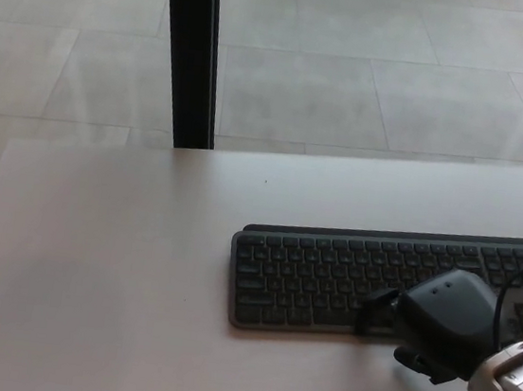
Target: The robot uses its right fingers to click on the space key of the black keyboard placed on the center of the white desk.
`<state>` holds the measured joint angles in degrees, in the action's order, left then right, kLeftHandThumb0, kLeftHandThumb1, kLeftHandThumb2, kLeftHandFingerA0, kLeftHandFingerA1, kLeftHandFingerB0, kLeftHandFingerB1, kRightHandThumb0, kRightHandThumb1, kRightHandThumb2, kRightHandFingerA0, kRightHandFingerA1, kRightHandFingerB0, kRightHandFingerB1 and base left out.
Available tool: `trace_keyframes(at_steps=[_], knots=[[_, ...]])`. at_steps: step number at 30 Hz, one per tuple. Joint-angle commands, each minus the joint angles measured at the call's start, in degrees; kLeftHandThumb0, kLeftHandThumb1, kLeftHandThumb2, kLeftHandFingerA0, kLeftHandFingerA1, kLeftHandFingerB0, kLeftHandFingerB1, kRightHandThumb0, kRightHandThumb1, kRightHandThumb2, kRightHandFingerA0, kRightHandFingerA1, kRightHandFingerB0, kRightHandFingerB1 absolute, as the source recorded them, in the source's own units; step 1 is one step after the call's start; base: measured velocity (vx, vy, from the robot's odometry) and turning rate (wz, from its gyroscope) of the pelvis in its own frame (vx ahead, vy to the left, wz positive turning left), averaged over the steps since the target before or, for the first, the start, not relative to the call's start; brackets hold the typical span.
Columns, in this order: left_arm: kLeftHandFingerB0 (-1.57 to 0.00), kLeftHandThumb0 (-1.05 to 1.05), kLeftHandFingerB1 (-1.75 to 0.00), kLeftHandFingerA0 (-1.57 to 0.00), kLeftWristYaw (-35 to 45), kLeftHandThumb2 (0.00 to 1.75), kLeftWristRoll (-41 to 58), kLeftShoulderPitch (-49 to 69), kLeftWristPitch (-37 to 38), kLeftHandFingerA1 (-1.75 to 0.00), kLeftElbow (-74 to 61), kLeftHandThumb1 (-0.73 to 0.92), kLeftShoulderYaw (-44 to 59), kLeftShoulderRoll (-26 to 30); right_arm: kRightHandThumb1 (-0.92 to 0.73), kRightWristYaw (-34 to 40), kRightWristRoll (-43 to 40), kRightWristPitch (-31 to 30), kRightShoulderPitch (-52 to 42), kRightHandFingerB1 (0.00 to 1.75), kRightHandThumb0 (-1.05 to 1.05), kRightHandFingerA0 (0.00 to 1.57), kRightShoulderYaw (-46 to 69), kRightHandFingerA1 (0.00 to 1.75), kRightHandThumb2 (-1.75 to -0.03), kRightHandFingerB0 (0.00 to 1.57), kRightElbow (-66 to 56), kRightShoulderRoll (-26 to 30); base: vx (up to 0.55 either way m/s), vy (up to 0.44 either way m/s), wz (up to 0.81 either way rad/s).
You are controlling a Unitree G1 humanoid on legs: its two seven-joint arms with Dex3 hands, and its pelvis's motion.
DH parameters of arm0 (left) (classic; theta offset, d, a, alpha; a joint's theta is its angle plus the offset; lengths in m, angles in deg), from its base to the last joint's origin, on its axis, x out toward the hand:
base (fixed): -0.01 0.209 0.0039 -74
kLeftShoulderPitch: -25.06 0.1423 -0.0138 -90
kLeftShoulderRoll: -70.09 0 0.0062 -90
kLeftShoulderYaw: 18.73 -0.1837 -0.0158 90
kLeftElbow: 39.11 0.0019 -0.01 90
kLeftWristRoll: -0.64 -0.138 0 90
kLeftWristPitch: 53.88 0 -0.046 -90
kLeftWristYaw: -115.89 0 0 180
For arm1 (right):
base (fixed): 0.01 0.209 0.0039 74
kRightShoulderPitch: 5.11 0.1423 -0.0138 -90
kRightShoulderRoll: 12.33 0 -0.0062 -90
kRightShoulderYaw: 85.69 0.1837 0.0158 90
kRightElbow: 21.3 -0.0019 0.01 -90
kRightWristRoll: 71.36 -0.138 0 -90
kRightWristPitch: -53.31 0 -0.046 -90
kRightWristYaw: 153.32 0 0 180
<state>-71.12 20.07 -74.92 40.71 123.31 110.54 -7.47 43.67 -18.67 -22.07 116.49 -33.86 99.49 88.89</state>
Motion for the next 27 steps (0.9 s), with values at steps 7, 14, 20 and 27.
trace_keyframes(at_steps=[7, 14, 20, 27], knots=[[-0.75, -0.45, -0.60, -0.81, -0.2, 0.56, 0.3, -0.1, 2.0, -0.81, 0.2, 0.56, -0.4, 1.2, -0.54, -1.9, 3.8, -2.6, -0.7, 0.53, -0.30, 0.92, -0.4, 1.63, -0.60, 0.72, 1.7, 0.4, 0.00, 0.000, 0.00], [-0.74, -0.45, -0.59, -0.79, 0.3, 0.57, 0.4, -0.3, 1.7, -0.78, 0.0, 0.56, -0.6, 1.2, -0.55, -1.9, 3.1, -2.7, 0.0, 0.52, -0.29, 0.89, -0.8, 1.64, -0.61, 0.70, 6.7, -1.2, 0.00, 0.000, 0.00], [-0.72, -0.44, -0.58, -0.82, -0.3, 0.57, 1.0, -0.7, 1.6, -0.80, -0.1, 0.56, -0.3, 1.0, -0.56, -1.9, 2.5, -4.1, 1.3, 0.51, -0.29, 0.88, -0.4, 1.61, -0.60, 0.71, 10.0, -3.5, 0.00, 0.000, 0.00], [-0.73, -0.46, -0.59, -0.83, 0.5, 0.56, 0.3, -0.5, 2.8, -0.80, -0.1, 0.57, -0.9, 1.0, -0.62, -2.5, 2.1, -2.8, 0.9, 0.52, -0.29, 0.86, -1.1, 1.63, -0.63, 0.68, 10.2, -4.0, 0.00, 0.000, 0.00]])
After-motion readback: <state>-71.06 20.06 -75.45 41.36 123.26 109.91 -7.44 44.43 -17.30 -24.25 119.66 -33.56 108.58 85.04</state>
